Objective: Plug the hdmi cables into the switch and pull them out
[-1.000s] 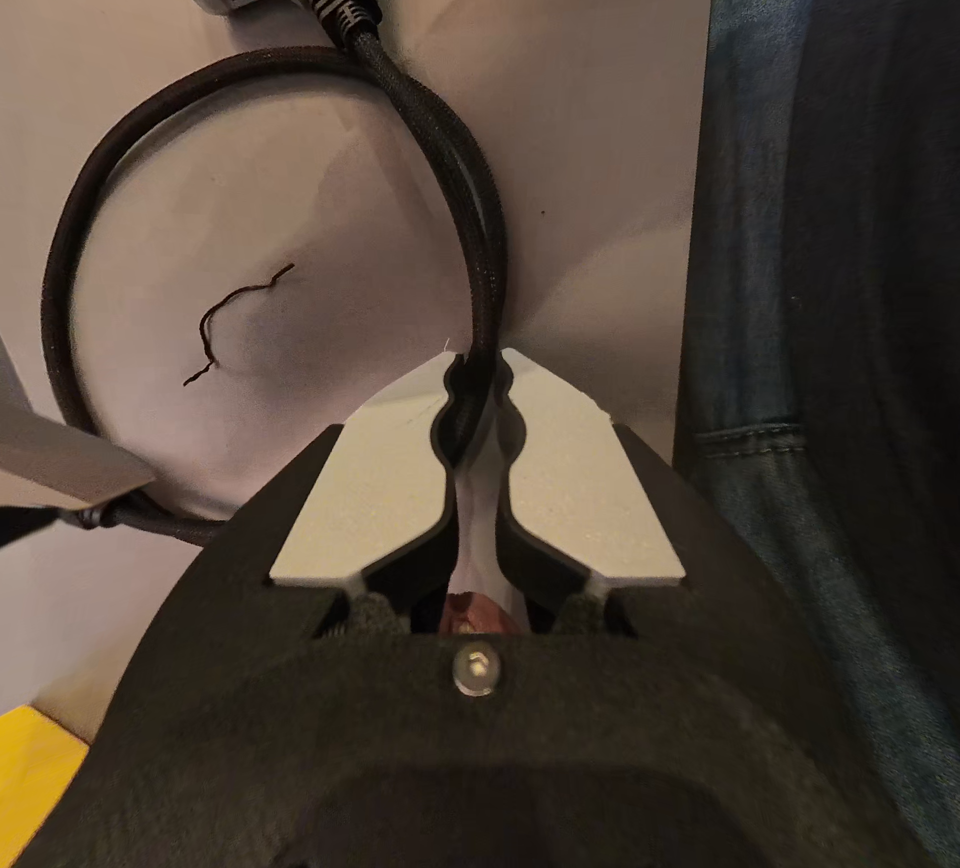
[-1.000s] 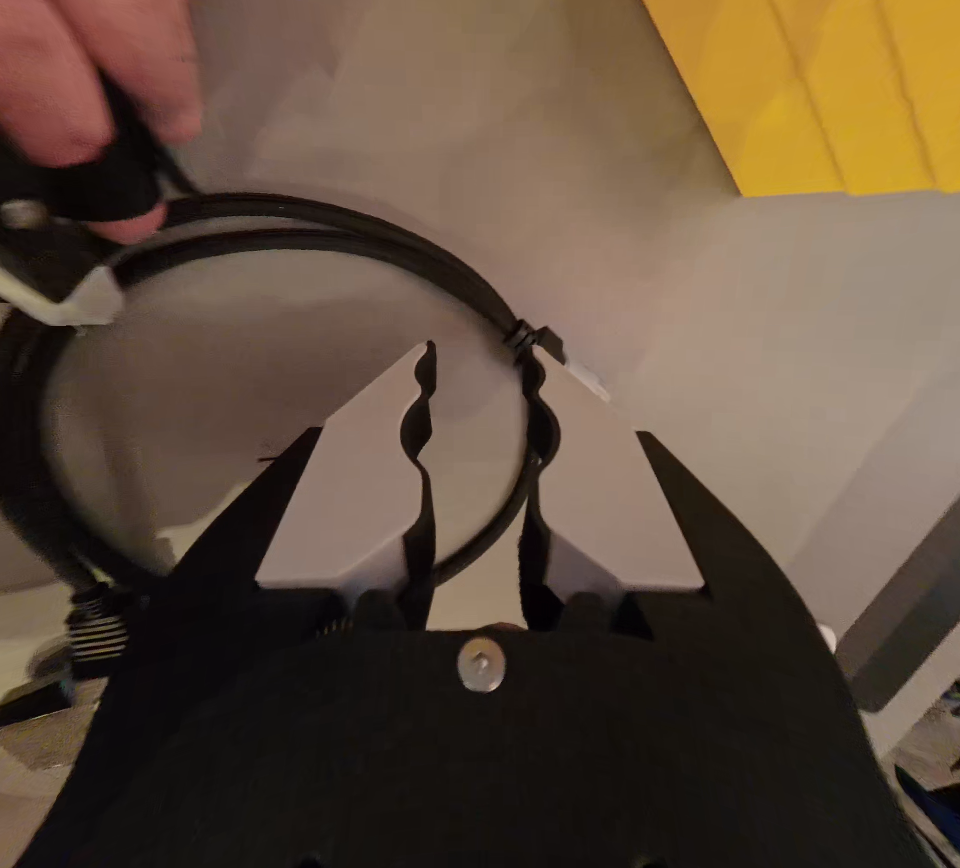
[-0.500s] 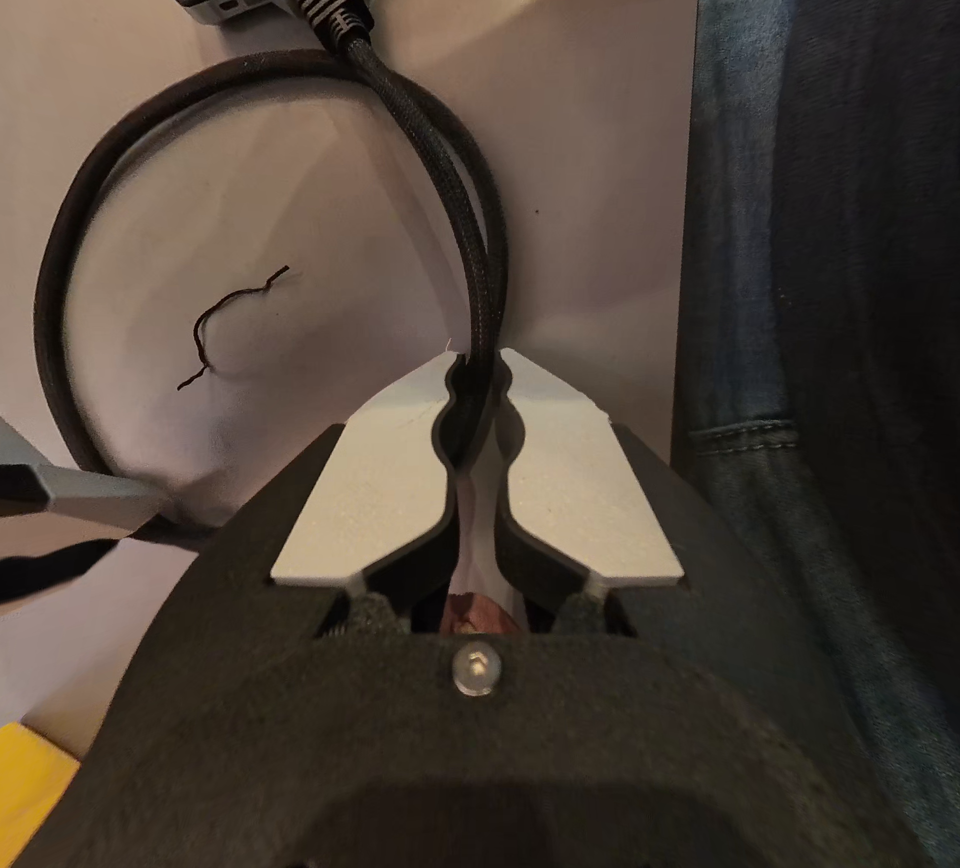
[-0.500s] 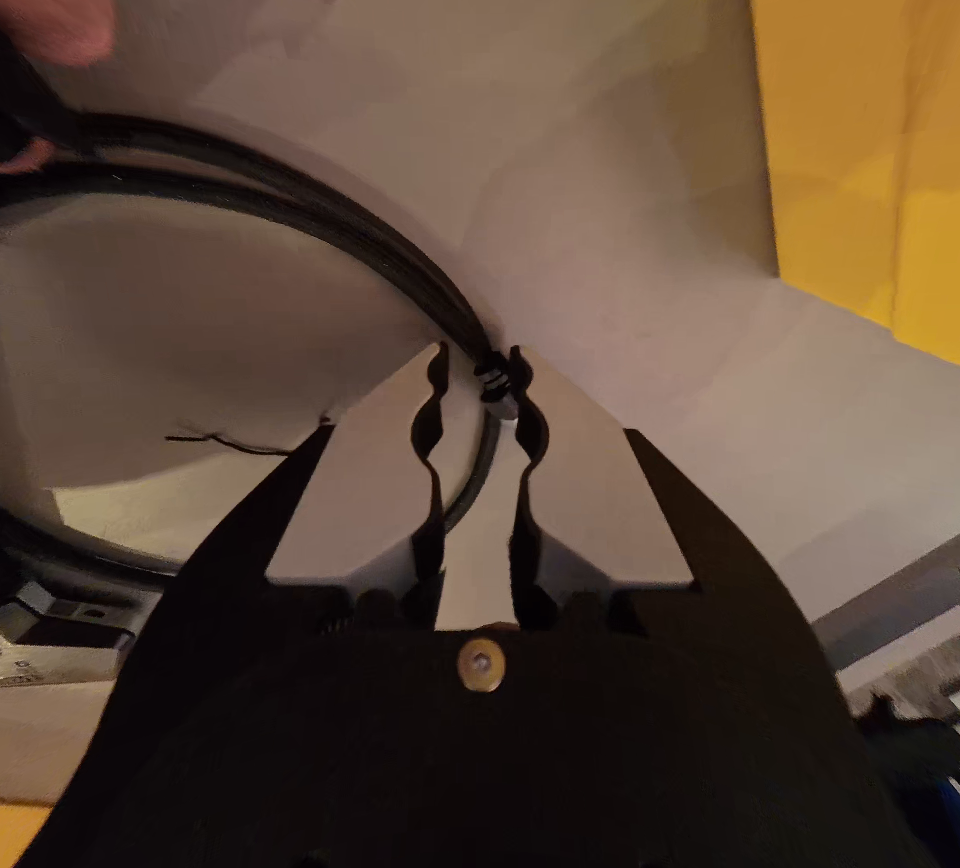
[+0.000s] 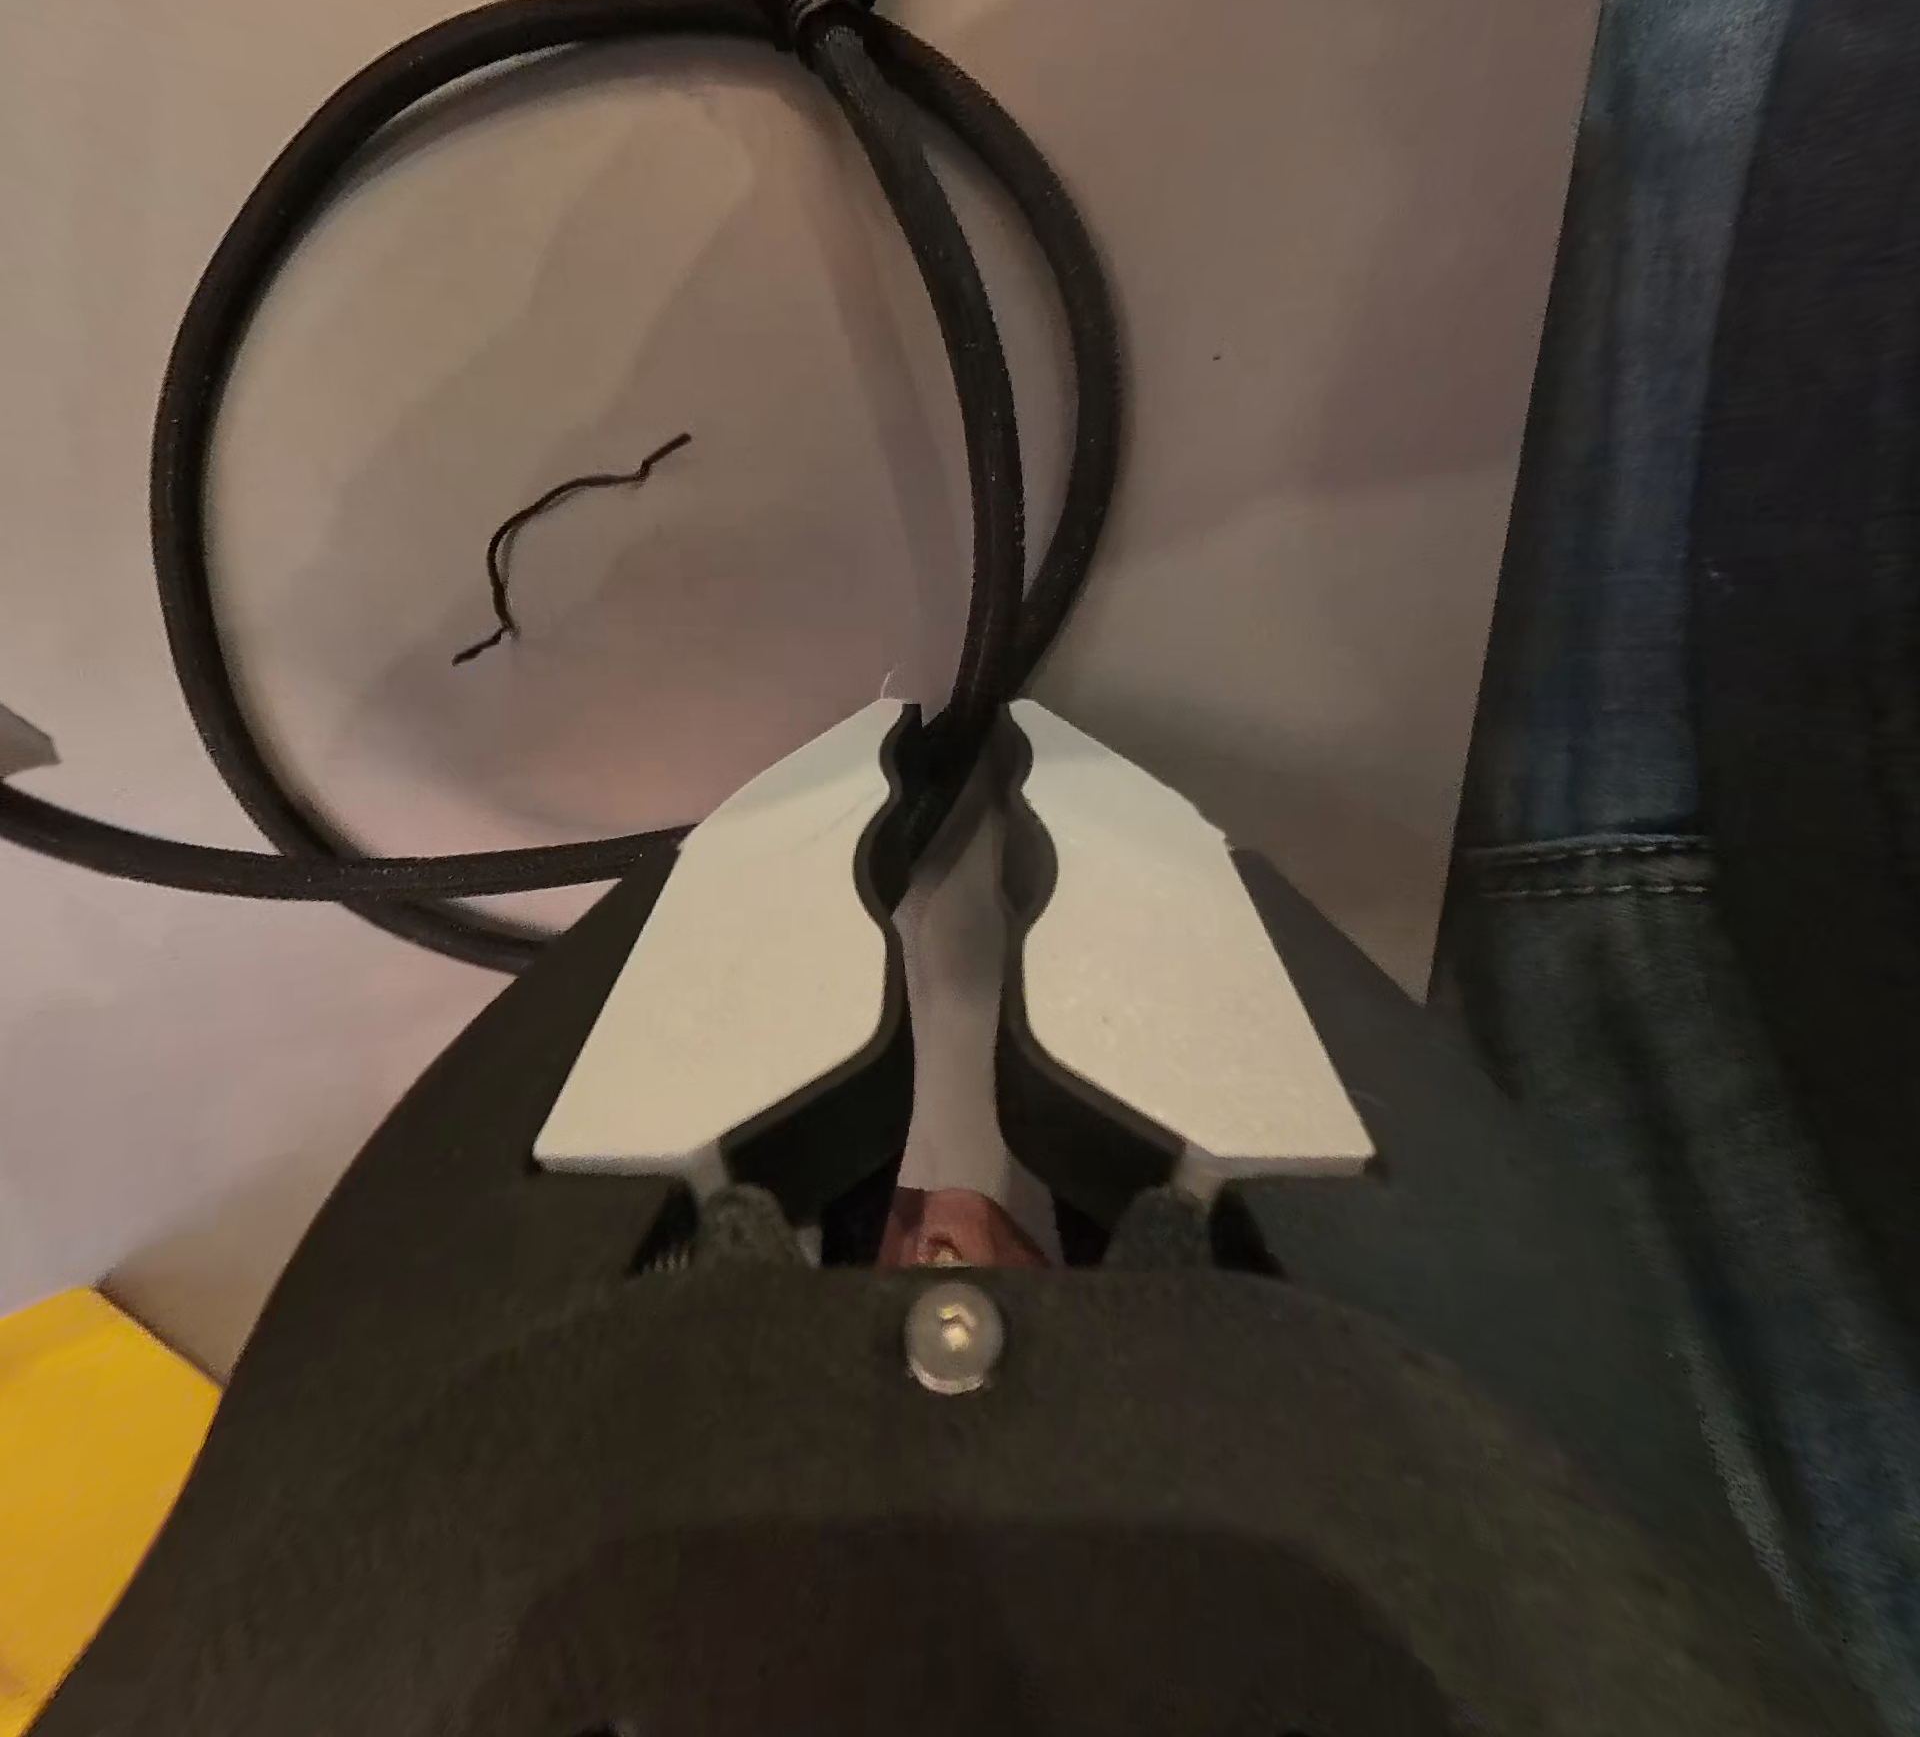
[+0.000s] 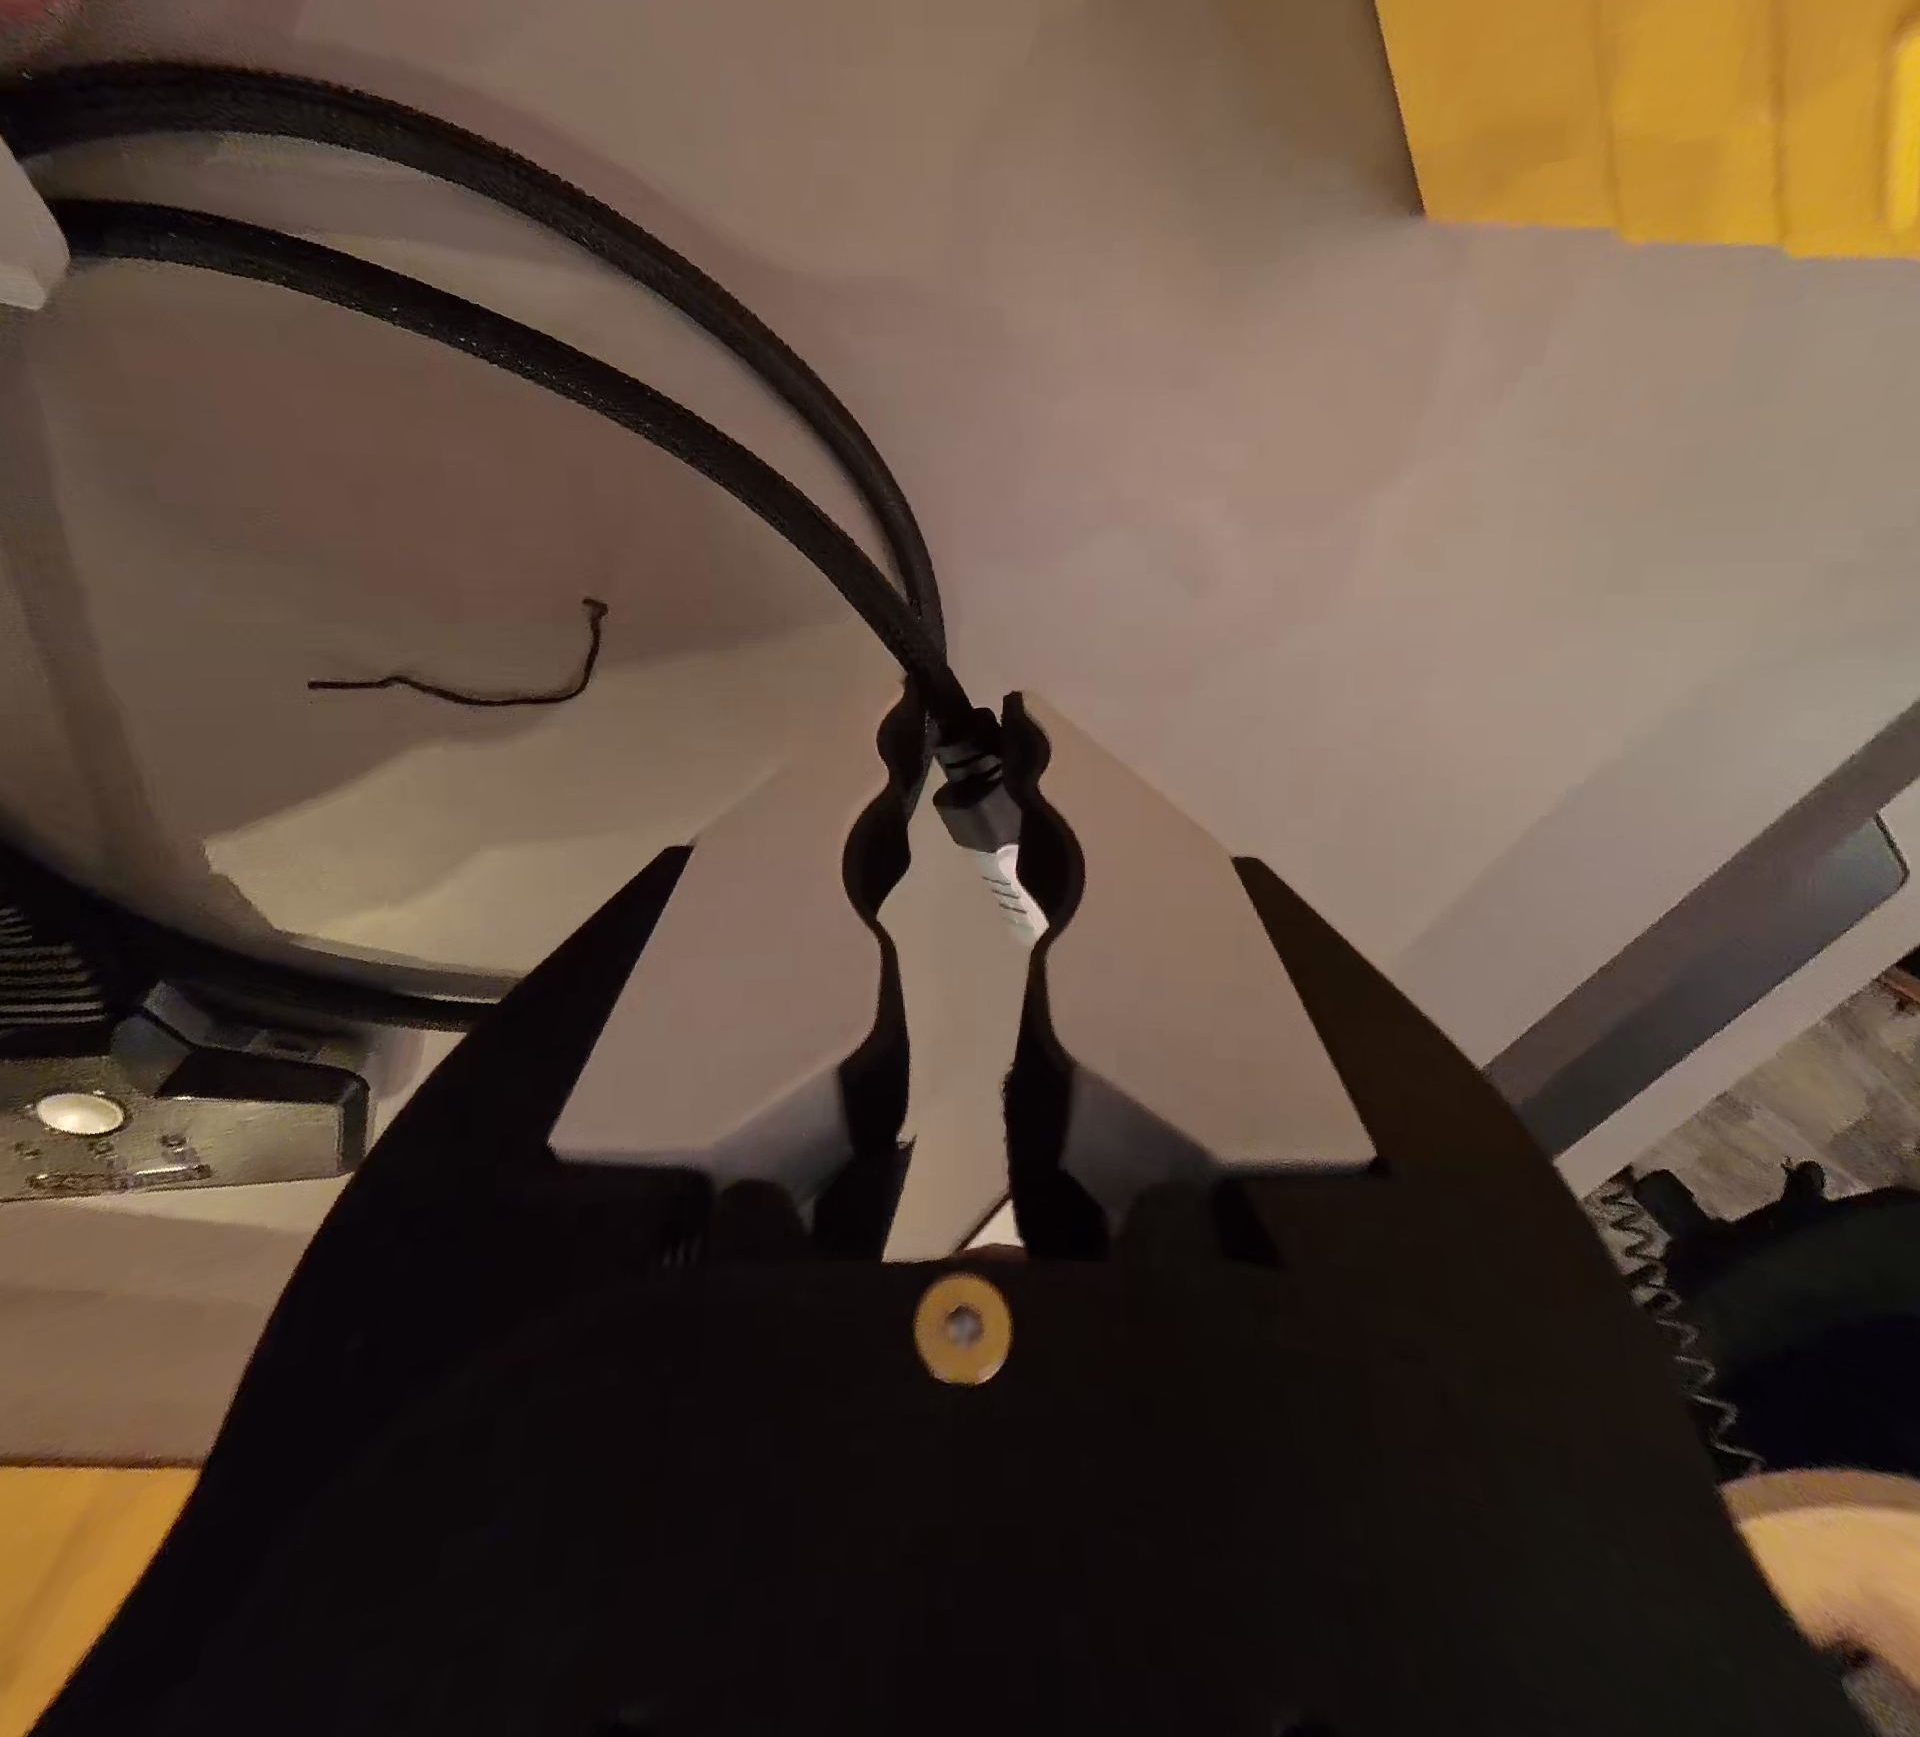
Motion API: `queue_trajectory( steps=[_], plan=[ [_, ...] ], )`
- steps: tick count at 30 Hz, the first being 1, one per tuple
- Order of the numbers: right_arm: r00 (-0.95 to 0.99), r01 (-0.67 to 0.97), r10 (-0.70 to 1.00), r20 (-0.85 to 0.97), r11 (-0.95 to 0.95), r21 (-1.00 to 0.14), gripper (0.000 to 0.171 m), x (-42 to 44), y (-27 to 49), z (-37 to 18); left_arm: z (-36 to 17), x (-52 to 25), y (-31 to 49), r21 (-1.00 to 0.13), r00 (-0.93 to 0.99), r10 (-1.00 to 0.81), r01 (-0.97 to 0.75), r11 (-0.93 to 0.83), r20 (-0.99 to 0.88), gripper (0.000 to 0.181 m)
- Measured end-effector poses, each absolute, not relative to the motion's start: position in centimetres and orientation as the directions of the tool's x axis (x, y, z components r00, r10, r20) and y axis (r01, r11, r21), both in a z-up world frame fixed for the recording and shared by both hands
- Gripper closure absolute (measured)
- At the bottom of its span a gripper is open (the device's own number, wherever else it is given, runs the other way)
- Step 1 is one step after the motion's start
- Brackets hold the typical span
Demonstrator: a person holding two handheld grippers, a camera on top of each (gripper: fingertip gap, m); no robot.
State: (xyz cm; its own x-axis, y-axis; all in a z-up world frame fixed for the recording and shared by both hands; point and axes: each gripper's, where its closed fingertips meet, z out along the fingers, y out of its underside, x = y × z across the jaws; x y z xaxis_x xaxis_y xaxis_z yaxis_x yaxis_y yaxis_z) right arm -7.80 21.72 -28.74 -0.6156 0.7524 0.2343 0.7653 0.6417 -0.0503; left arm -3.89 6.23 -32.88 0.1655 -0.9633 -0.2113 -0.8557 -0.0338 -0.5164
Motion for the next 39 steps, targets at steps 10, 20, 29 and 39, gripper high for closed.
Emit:
queue_trajectory(
  steps=[10, 20, 29, 39],
  plan=[
    [-0.565, 0.79, 0.785, 0.252, 0.603, -0.109, 0.162, -6.9, 20.4, -27.4, -31.1, -1.8, 5.3, -0.574, 0.13, -0.964, -0.818, 0.028, -0.233, 0.161],
    [-0.502, 0.819, 0.813, 0.296, 0.557, -0.14, 0.163, -6.8, 21.4, -24.9, -32.9, 0.6, 4.8, -0.519, 0.141, -0.96, -0.855, 0.006, -0.243, 0.168],
    [-0.398, 0.878, 0.847, 0.351, 0.463, -0.122, 0.162, -5.1, 24.9, -23.7, -32.9, 0.6, 4.6, -0.513, 0.153, -0.949, -0.859, 0.009, -0.274, 0.172],
    [-0.313, 0.92, 0.88, 0.358, 0.374, -0.115, 0.162, -3.5, 27.0, -24.7, -32.8, 0.7, 4.8, -0.466, 0.106, -0.919, -0.88, 0.092, -0.38, 0.174]
  ],
)
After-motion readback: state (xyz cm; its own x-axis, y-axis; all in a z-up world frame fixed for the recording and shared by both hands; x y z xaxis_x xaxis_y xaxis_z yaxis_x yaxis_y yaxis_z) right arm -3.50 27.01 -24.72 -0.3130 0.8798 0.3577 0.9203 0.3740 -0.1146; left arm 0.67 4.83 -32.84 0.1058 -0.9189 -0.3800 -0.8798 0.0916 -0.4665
